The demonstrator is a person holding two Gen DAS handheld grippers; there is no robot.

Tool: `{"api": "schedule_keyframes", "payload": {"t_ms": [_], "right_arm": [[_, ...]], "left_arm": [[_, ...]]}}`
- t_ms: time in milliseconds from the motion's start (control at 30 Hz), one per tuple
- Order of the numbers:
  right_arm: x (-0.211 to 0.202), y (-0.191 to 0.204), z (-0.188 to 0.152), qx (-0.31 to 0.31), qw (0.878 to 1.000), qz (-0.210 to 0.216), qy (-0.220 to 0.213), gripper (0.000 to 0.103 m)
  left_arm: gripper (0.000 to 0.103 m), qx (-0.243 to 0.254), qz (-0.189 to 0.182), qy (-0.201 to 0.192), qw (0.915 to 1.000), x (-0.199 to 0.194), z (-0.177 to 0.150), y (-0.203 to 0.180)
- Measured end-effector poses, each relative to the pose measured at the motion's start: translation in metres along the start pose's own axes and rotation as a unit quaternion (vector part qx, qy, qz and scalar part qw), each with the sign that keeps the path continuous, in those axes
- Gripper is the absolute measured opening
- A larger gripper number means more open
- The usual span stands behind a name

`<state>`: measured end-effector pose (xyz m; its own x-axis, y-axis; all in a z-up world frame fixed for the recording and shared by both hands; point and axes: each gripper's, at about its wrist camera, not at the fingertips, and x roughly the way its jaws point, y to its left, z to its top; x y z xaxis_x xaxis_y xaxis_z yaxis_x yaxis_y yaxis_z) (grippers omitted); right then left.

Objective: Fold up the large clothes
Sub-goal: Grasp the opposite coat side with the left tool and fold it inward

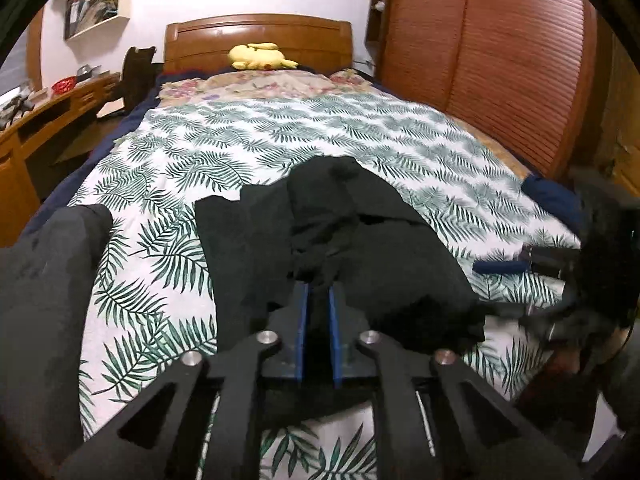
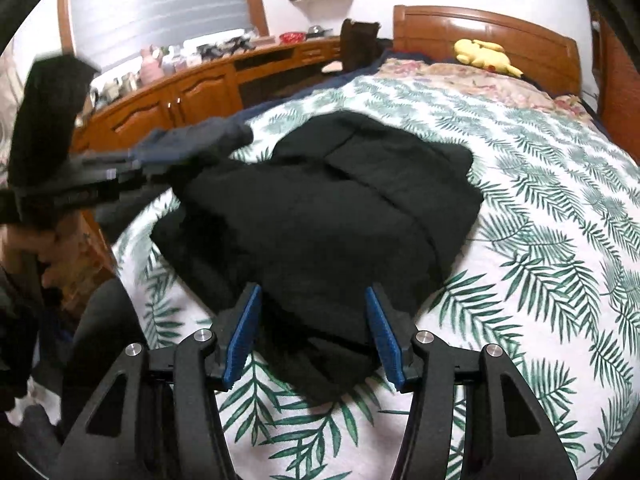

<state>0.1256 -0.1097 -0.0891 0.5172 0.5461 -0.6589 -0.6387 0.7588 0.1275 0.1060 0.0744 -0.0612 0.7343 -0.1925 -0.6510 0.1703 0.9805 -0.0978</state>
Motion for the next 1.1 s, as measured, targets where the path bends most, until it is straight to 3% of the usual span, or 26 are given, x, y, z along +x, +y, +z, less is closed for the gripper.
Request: {"api": "schedule_keyframes", "payload": {"t_ms": [67,200,267,433,700,967,1100], "right_arm": [[-0.005,-0.003,0.006,0.003,1.000,-0.001,-0.008,0.054],[-0.008,-0.005,0.019,0.004,1.000,-0.006,-0.019,0.054],[-0.006,-0.001,0.025,-0.003,1.000,-0.004,-0.023,0.050],[0.020,0.022,0.035,-0.030,0.999,0.012,-0.004,0.046],[0.071,0.024,0.017,-0.031,0.997,0.022,0.061,0.046],[0.060,0.031,0.021,-0.038,0.998,0.005,0.056,0.046],[0.049,0.042,0.027,-0.043,0.998,0.030,0.032,0.046]], "left_arm": [[0.005,0.015,0.012,-0.007,0.9998,-0.007,-0.003,-0.004],[0.005,0.000,0.024,-0.032,0.9992,-0.034,-0.008,0.006],[0.005,-0.009,0.044,-0.040,0.9982,-0.044,-0.015,0.017],[0.005,-0.047,0.076,-0.020,0.9958,-0.046,-0.041,0.054],[0.006,-0.047,0.077,-0.003,0.9959,-0.036,-0.059,0.052],[0.006,-0.040,0.089,0.000,0.9952,-0.037,-0.059,0.051],[0.007,-0.057,0.080,0.004,0.9951,-0.039,-0.057,0.055]]}}
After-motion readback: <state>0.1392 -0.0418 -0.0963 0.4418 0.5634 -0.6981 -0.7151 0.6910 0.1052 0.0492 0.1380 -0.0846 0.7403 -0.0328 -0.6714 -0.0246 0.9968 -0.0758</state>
